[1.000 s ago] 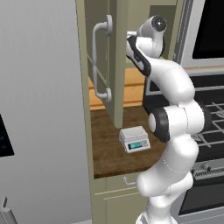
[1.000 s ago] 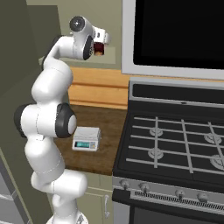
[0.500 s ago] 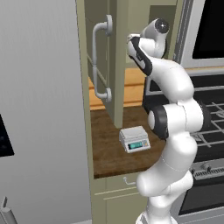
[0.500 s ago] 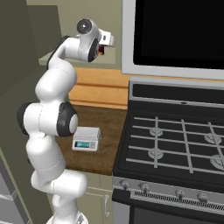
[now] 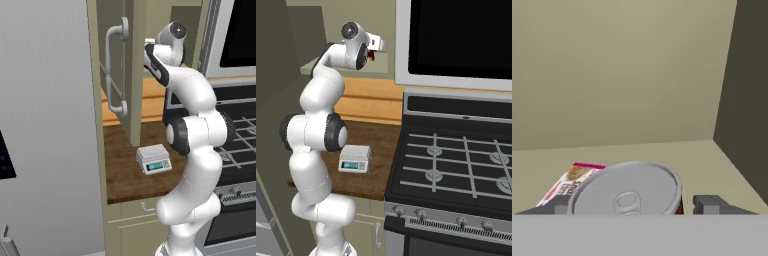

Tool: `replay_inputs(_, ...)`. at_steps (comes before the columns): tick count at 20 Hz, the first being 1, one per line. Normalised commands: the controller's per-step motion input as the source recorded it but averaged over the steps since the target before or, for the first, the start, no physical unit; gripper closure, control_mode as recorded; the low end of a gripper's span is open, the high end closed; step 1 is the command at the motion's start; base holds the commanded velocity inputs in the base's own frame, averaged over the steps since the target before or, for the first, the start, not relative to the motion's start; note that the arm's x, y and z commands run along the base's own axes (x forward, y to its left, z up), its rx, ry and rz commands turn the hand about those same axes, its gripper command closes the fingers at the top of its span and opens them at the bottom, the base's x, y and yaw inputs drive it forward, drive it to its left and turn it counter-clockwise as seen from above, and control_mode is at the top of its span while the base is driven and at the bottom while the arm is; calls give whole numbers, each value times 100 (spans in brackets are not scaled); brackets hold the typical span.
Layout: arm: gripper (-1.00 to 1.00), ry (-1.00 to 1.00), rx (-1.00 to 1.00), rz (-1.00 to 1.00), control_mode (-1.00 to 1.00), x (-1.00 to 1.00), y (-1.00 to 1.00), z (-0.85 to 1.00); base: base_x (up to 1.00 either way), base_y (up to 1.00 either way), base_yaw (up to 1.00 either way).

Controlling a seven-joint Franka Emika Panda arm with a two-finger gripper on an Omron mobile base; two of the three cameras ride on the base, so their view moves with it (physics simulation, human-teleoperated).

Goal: Pick the canned food and place it on the digital scale for weighing, and close the cabinet.

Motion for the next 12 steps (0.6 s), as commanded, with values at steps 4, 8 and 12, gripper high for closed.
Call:
replay_inputs(4,100,-1,0,0,-100,3,2,0,0,0,0)
replay_inputs(8,100,-15,0,0,-100,-41,0,0,0,0,0)
replay_inputs(12,100,-24,0,-3,-100,-94,0,3,0,0,0)
